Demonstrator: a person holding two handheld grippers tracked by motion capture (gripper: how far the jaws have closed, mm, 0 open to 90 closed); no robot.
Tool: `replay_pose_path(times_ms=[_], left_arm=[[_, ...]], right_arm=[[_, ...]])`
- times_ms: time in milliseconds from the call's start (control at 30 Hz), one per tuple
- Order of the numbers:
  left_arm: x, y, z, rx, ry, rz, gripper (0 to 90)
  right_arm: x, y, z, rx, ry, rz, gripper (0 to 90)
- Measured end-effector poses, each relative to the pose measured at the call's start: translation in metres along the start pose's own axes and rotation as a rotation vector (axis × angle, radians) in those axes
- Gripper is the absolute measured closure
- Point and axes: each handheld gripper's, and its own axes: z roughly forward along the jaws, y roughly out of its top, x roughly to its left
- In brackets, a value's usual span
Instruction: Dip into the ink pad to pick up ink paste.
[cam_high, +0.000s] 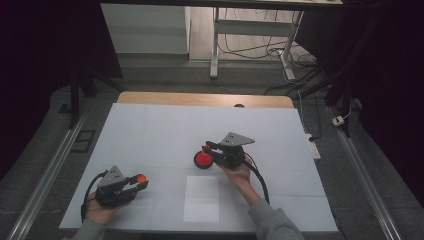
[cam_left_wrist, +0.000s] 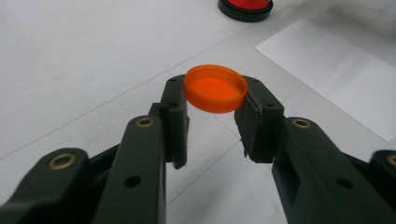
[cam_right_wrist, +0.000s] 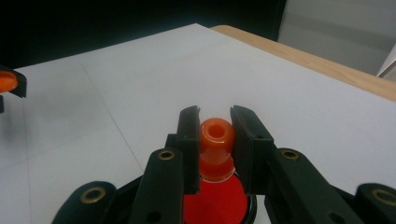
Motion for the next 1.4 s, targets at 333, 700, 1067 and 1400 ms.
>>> replay_pose_path(times_ms=[333,700,1067,1400], left_arm=[[0.000,0.000,0.001,0.004,-0.001,0.002,65.2],[0.000,-0.001,0.001,0.006,-0.003,0.004,65.2],[0.000,-0.001,0.001,0.009,-0.005,0.003,65.2],[-0.001,-0.001,0.003,0.017,-0.009,0.006,65.1]], right_arm=[[0.008,0.008,0.000,-0.011,0.021,-0.016,72.5],[0.003,-0.005,0.014,0.077,0.002,-0.009,72.5],[0.001,-0.013,0.024,0.134,-0.014,-0.016,72.5],[-0.001,-0.024,0.031,0.164,-0.026,-0.024,72.7]])
